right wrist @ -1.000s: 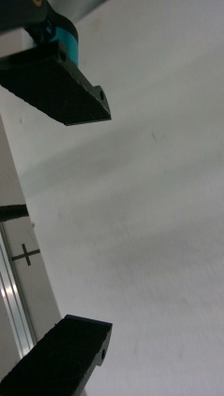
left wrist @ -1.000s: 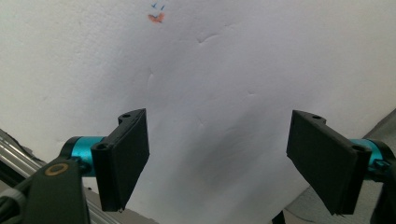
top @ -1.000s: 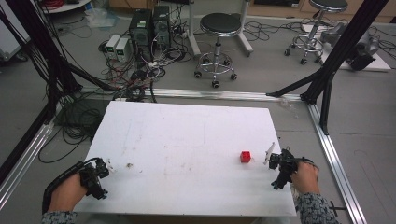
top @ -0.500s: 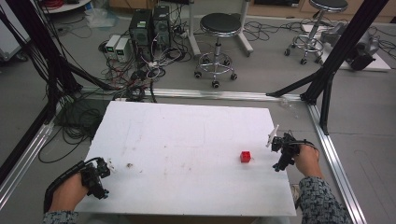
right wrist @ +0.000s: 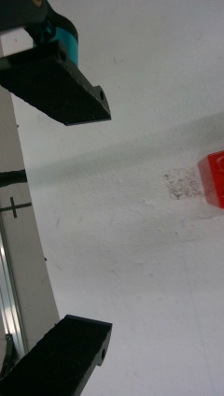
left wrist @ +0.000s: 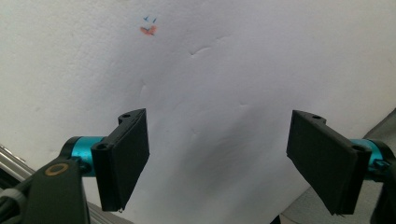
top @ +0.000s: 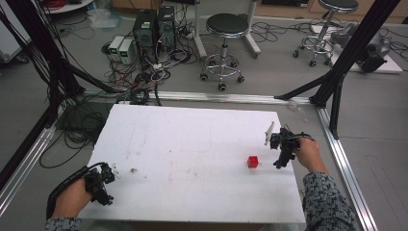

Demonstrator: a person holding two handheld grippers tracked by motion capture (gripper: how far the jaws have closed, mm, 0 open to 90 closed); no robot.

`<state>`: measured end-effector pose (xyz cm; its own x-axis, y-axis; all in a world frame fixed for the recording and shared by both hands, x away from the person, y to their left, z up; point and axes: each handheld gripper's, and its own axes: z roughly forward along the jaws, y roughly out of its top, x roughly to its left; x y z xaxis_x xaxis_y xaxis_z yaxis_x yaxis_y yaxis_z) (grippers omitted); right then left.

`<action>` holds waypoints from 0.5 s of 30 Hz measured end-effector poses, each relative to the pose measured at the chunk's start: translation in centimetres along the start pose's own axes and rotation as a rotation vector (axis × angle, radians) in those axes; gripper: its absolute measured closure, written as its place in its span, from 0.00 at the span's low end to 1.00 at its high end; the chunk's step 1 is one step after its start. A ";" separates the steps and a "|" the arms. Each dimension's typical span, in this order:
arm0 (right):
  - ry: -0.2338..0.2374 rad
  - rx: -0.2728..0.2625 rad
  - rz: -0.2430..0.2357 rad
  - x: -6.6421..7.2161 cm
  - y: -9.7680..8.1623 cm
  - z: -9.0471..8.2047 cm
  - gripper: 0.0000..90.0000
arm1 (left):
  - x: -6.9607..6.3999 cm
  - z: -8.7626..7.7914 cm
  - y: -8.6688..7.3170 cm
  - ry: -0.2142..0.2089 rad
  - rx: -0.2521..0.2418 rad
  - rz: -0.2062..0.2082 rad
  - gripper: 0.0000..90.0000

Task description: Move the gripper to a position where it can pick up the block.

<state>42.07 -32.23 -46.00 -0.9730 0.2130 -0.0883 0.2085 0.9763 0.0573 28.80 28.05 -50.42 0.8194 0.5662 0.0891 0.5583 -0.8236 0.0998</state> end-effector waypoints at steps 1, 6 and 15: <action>0.000 0.000 0.000 0.0 0.0 0.0 0.01 | 0.0 0.0 0.0 0.003 -0.001 -0.001 0.24; 0.002 -0.004 -0.057 -0.1 1.5 0.1 0.01 | 0.0 -0.1 0.0 0.003 -0.005 0.001 0.24; 0.023 0.007 -0.131 0.3 3.5 1.4 0.01 | 0.0 -0.1 0.0 0.003 -0.009 -0.003 0.24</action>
<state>42.63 -28.68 -47.16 -0.9940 0.0824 -0.0720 0.0798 0.9960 0.0395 28.78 28.11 -50.30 0.8173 0.5688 0.0919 0.5596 -0.8216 0.1086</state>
